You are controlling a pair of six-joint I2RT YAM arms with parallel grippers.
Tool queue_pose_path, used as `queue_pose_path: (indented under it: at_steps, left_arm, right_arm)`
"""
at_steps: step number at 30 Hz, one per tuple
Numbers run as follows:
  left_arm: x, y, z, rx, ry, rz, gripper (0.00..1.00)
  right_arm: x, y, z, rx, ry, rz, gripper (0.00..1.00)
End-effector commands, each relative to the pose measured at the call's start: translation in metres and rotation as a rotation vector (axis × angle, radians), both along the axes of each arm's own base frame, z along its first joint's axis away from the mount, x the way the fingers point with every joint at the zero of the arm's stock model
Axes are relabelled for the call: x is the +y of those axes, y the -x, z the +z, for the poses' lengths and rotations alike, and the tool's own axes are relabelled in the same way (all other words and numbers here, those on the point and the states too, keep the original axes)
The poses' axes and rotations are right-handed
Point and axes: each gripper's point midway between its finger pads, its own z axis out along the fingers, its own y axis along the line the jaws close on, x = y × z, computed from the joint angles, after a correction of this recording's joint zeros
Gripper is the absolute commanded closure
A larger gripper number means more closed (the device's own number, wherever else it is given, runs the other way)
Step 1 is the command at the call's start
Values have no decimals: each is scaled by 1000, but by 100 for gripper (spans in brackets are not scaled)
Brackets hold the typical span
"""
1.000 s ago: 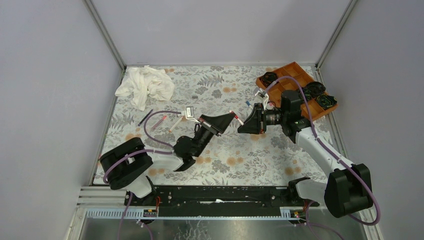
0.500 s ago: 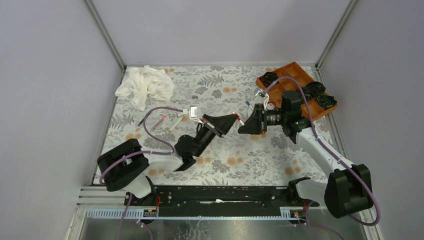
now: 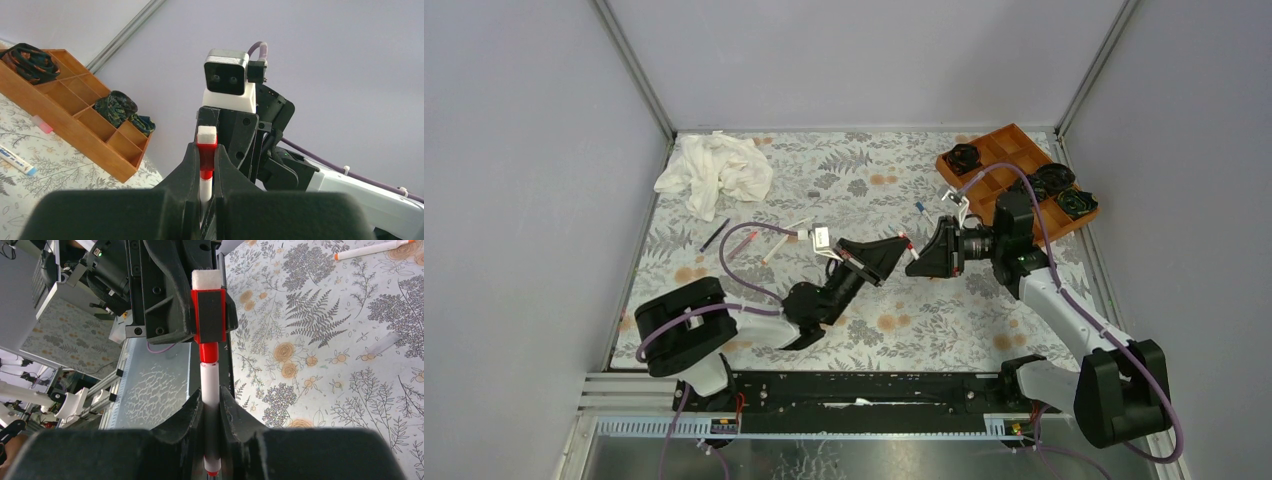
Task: Insert the pens into the pen caps
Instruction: Insert the pen cap onto the pen.
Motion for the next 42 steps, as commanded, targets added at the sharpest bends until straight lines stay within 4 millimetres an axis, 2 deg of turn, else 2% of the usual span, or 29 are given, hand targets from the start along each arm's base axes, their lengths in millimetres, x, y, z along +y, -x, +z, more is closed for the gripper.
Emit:
queue_pose_path:
  at_steps: [1,5,13,19,21,26,31,35,42]
  left_arm:
    - [-56,74,-23,-35,-84,-310,100]
    - [-65,96,-39,-37,-135,-398,100]
    - [-77,134,-68,44,-143,-487,100]
    - [-79,143,-79,66,-158,-498,100]
    - [-75,137,-79,77,-154,-465,100]
    - [-59,114,-53,72,-91,-343,100]
    - [-58,96,-24,64,-39,-309,100]
    - [-54,86,-15,83,-13,-276,96]
    - [-34,77,-6,107,29,-210,86]
  right_arm:
    - [1,-32,26,-169,-18,-134,100]
    - [-2,-31,31,-162,-47,-133,100]
    - [-11,-44,30,-158,-44,-204,100]
    - [-19,-47,33,-145,-69,-233,100]
    - [-19,-45,32,-147,-72,-219,100]
    - [-13,-34,28,-158,-74,-160,100]
    - [-1,-24,19,-177,-41,-98,100]
    - [0,-25,17,-181,-36,-98,100]
    - [0,-26,15,-172,-33,-95,100]
